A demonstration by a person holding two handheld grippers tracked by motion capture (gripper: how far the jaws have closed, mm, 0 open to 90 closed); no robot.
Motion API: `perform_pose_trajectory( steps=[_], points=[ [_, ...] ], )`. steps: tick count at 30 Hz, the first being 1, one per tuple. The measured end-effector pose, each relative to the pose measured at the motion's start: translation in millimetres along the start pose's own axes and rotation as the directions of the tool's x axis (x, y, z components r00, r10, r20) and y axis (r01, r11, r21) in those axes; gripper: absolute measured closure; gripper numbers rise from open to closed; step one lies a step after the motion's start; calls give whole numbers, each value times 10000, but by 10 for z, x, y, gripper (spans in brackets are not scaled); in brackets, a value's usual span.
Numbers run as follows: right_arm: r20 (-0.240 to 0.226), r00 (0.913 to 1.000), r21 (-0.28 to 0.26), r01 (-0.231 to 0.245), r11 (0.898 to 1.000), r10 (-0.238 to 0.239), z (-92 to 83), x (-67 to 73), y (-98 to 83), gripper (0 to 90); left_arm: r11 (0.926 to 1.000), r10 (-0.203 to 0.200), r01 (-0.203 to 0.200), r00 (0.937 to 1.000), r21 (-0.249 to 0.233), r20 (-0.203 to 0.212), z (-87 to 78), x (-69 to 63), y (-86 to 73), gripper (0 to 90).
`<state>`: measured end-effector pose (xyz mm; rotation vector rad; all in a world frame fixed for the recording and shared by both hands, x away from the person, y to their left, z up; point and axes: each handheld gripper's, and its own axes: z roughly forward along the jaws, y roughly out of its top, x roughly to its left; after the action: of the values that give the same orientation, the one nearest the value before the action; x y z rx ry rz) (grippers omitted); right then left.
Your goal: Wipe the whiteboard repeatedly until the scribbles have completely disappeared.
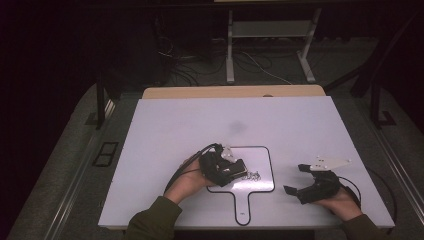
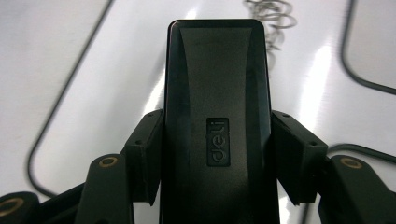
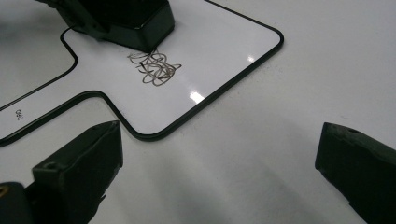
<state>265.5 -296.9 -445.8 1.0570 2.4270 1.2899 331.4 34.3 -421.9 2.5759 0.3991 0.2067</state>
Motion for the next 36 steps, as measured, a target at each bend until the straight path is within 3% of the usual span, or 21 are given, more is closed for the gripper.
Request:
perform_pose_trajectory(
  steps=[3, 9, 12, 22, 28, 31, 36],
  points=[
    [-3, 10000, 8, -7, 10000, 7, 1, -2, -1, 0, 10000, 2, -2, 10000, 28, -39, 2, 7, 1, 397],
    [-1, 10000, -15, -9, 10000, 9, -2, -2, 0, 0, 9995, 320, -322, 9982, 34, 505, -7, -106, 3, 397],
    [21, 10000, -3, -20, 10000, 20, -4, -5, 0, 0, 9993, 364, -366, 9979, 25, 539, -10, -153, 4, 397],
    [48, 10000, -12, -44, 10000, 44, -4, -7, -1, 0, 10000, 29, -29, 9999, -12, 153, 47, 36, 60, 397],
    [53, 10000, -9, -41, 10000, 41, -5, -8, -2, 0, 9999, -133, 133, 9998, 11, 164, 76, 169, 89, 396],
    [53, 10000, -10, -43, 10000, 43, -7, -10, -2, 0, 9998, -203, 204, 9995, -30, 232, 88, 176, 101, 396],
    [48, 10000, -16, -35, 10000, 36, -4, -14, -3, 0, 10000, 41, -41, 9992, 13, 387, 98, 82, 136, 396]
  ],
)
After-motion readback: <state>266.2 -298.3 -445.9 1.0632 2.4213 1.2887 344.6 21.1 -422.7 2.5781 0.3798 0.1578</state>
